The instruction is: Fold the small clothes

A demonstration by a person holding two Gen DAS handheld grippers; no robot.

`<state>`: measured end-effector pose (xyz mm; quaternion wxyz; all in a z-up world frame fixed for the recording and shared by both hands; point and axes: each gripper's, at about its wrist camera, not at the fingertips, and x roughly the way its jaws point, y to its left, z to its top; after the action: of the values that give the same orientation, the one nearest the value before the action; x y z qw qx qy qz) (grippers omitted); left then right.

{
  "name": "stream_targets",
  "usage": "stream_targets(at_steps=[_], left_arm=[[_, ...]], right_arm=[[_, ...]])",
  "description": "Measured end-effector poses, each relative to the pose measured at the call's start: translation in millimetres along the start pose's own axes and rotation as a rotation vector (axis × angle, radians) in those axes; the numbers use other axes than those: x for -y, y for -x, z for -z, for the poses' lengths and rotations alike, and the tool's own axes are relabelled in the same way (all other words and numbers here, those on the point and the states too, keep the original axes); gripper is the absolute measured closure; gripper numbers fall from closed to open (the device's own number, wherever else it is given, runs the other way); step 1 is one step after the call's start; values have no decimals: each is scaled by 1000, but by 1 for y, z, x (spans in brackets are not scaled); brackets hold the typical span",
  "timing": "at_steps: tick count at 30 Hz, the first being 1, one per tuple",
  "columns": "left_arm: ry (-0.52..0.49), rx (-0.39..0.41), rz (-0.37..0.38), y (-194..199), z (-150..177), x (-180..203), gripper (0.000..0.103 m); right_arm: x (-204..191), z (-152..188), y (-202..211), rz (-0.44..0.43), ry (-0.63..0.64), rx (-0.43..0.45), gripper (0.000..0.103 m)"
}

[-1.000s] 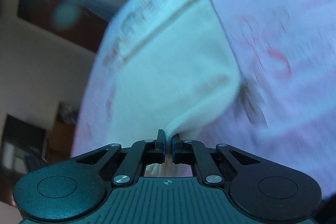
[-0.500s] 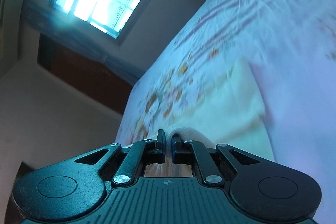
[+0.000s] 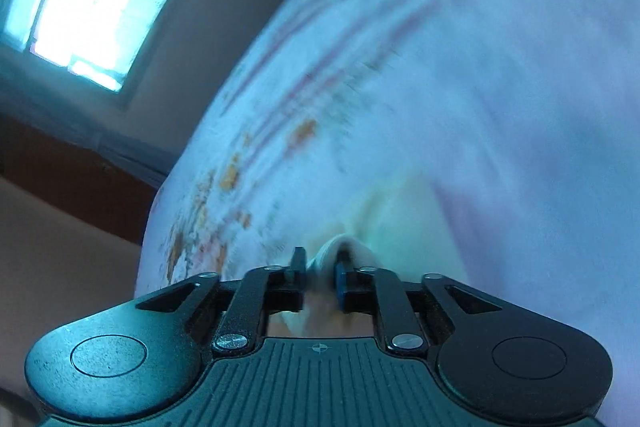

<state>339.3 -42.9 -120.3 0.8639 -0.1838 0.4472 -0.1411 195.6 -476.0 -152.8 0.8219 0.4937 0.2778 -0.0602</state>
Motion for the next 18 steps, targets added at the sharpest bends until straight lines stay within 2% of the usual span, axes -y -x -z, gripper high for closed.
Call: stream_targets(at_steps=[1,3,5,7,9,11,15,18], left_arm=[[-19,22,-4,5,-5,2,83],[-51,53,-26,16,-10,4,76],[-74,56,-38,26,-9,1,74],[-107,46,-61,34,-2,-5,74],[-154,20,-101,43,13,-14,72],[-197,0,-110,55,34,-26,72],[-201,-41,-92,81,70,-48,72],[-187,-54,-91,96,91,-59,68]], right_arm=[[-4,-3,1,-3,4,1,74],[-9,-7,9,20,25,32,45],[-8,-8,22,48,35,52,33],[-10,-1,39,61,90,46,33],[-19,15,58,110,246,25,33],[-18,32,73,148,327,-16,33],[1,71,97,222,387,-84,33],[12,98,114,205,369,-128,33]])
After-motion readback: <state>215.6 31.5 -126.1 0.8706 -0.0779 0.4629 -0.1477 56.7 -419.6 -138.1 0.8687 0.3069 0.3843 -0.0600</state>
